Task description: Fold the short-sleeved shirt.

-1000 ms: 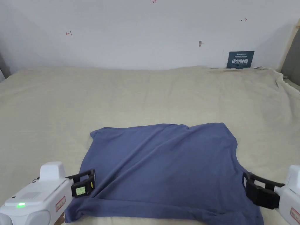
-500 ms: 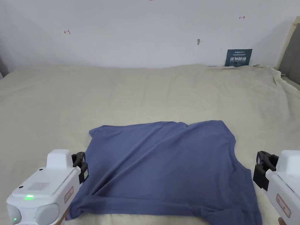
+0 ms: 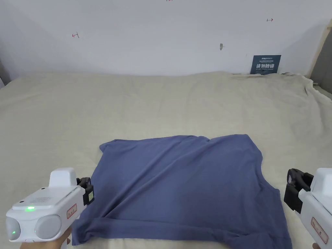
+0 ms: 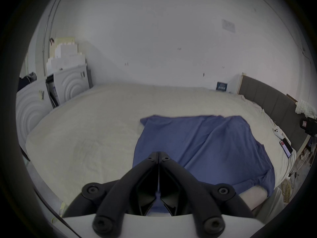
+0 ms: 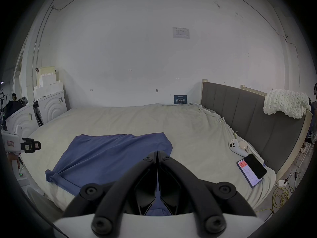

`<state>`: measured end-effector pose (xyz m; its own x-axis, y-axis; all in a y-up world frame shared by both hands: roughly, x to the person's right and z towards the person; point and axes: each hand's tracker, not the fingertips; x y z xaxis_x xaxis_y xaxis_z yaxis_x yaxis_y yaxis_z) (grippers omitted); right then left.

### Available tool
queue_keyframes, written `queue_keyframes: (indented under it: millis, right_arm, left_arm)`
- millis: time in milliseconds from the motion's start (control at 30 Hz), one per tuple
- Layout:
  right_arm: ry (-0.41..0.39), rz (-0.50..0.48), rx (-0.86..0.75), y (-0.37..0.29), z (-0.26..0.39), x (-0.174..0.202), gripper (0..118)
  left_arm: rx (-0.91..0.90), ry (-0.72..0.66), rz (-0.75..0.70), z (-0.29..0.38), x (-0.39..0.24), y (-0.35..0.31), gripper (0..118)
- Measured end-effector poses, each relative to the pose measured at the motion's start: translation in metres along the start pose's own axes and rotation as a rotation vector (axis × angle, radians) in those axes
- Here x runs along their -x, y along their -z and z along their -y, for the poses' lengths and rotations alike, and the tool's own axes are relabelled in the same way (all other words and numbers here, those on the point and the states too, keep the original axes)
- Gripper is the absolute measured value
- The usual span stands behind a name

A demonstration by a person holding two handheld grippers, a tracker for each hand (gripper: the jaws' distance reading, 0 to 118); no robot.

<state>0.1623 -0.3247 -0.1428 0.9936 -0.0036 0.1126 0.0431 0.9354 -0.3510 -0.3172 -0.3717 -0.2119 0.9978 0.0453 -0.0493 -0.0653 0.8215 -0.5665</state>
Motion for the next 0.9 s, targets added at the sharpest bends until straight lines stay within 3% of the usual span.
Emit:
queue_keyframes:
  millis: [133, 300, 567, 633, 667, 700, 733, 800, 900]
  right_arm:
    - [-0.002, 0.0, 0.014, 0.002, 0.004, -0.003, 0]
    - [0.013, 0.008, 0.041, 0.005, 0.01, -0.007, 0]
    - [0.015, 0.017, 0.091, 0.006, 0.024, -0.011, 0]
    - [0.015, 0.019, 0.105, 0.007, 0.029, -0.012, 0]
    - [0.017, 0.02, 0.112, 0.007, 0.03, -0.013, 0]
    - [0.021, 0.019, 0.119, 0.007, 0.033, -0.013, 0]
    - [0.025, 0.018, 0.127, 0.007, 0.034, -0.014, 0]
    - [0.029, 0.021, 0.142, 0.008, 0.039, -0.015, 0]
    - [0.051, 0.024, 0.177, 0.011, 0.047, -0.021, 0]
  left_arm:
    - [0.142, -0.046, -0.009, 0.01, 0.018, 0.02, 73]
    - [0.252, -0.04, -0.078, 0.029, 0.029, 0.045, 87]
    - [0.362, -0.053, -0.105, 0.066, 0.04, 0.071, 86]
    - [0.381, -0.048, -0.104, 0.071, 0.037, 0.073, 81]
    - [0.384, -0.05, -0.098, 0.073, 0.037, 0.074, 73]
    - [0.402, -0.056, -0.068, 0.075, 0.037, 0.076, 59]
    - [0.414, -0.072, -0.029, 0.076, 0.035, 0.075, 35]
    - [0.409, -0.103, 0.016, 0.077, 0.033, 0.075, 9]
    - [0.374, -0.003, -0.025, 0.078, 0.019, 0.07, 2]
